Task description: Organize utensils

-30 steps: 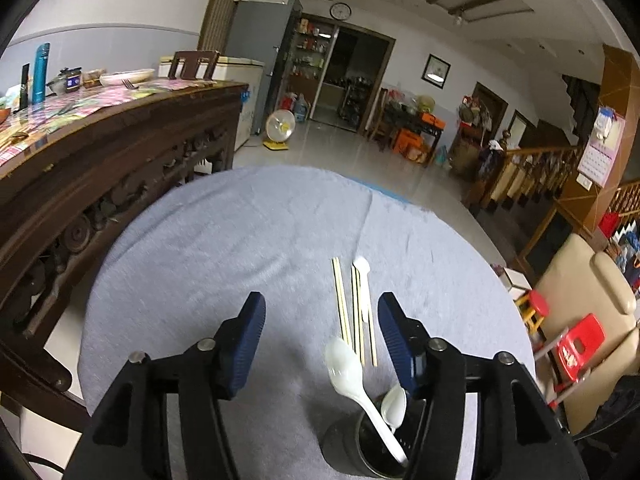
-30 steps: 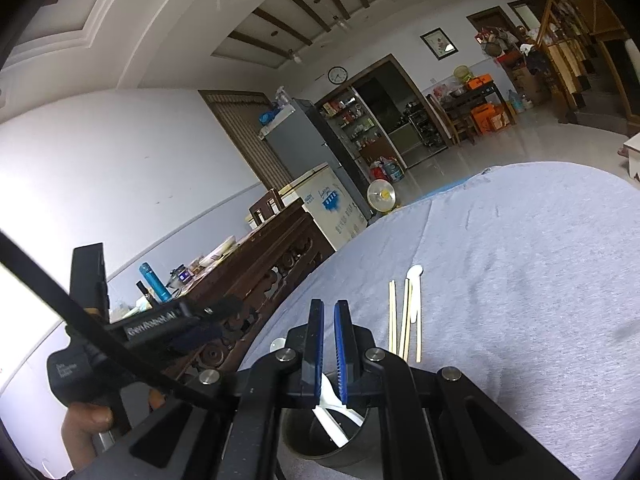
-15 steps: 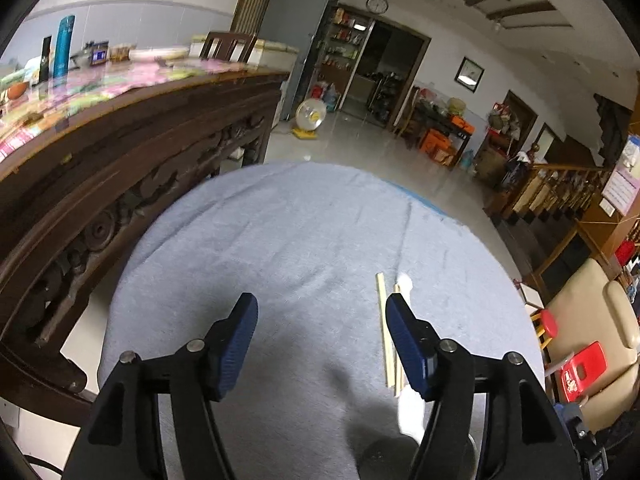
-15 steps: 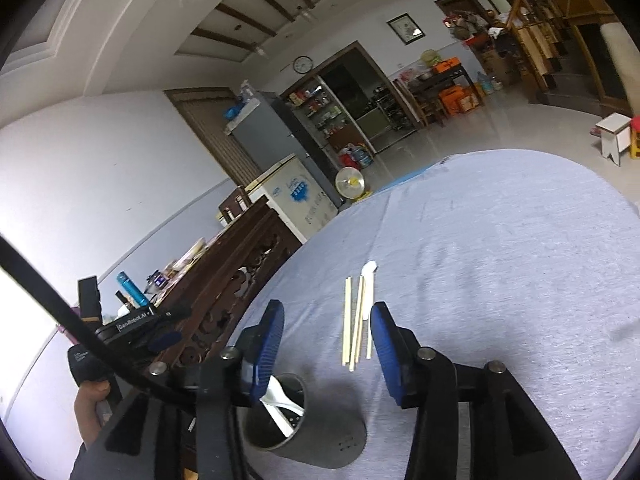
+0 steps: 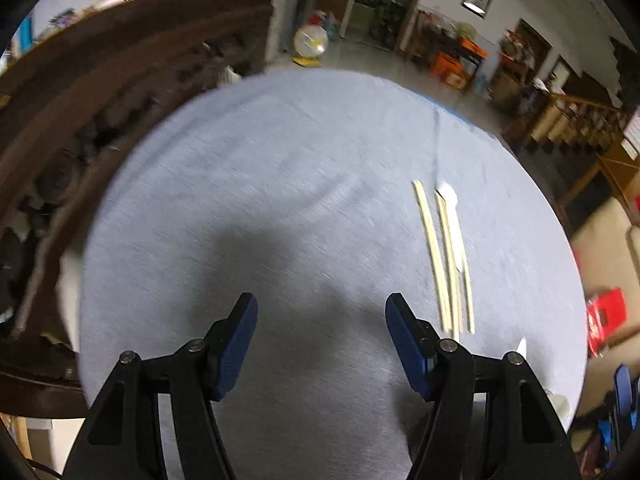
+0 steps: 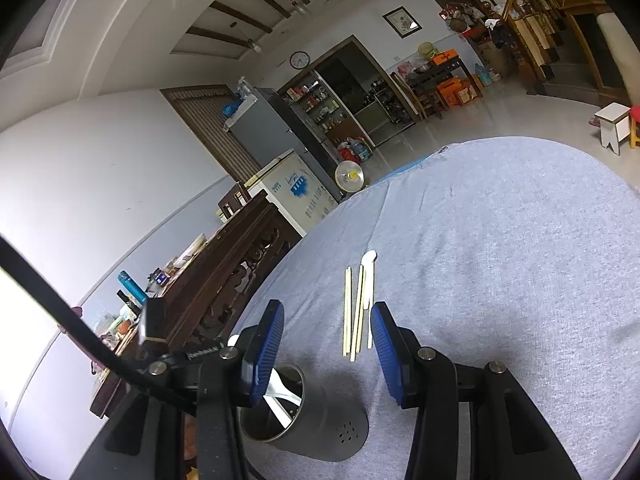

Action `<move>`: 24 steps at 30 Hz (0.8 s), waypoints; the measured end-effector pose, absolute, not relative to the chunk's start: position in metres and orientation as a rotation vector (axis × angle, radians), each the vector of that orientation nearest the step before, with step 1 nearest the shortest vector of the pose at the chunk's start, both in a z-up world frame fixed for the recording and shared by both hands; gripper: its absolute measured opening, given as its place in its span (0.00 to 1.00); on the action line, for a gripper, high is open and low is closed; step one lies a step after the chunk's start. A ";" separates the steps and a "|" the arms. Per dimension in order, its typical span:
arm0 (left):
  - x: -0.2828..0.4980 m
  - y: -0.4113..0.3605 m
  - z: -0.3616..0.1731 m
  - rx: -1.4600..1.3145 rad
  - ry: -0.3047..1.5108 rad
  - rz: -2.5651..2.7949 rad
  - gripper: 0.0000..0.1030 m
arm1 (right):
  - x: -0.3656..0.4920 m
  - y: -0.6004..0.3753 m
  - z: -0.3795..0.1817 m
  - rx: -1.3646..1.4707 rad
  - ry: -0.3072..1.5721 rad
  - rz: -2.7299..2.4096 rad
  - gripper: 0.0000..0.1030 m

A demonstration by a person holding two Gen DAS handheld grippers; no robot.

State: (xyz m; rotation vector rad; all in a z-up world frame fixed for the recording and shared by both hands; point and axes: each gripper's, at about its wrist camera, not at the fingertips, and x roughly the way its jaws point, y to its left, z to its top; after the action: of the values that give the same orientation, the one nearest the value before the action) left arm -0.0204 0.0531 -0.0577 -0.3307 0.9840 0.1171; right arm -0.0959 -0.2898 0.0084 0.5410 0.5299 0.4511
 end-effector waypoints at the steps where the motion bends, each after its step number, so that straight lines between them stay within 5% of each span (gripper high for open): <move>1: -0.019 0.052 -0.060 -0.346 0.986 0.095 0.65 | -0.096 -0.290 0.009 0.540 0.531 0.451 0.47; 20: -0.006 0.047 -0.060 -0.524 0.977 -0.266 0.64 | -0.088 -0.283 0.007 0.539 0.548 0.449 0.47; 24: 0.001 0.040 -0.064 -0.477 1.036 -0.234 0.48 | -0.088 -0.282 0.007 0.539 0.549 0.452 0.47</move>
State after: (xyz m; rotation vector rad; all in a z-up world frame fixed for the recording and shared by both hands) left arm 0.0013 0.0396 -0.0639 -0.4774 1.0358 -0.2339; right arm -0.0875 -0.2818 0.0069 0.5387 0.5486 0.4520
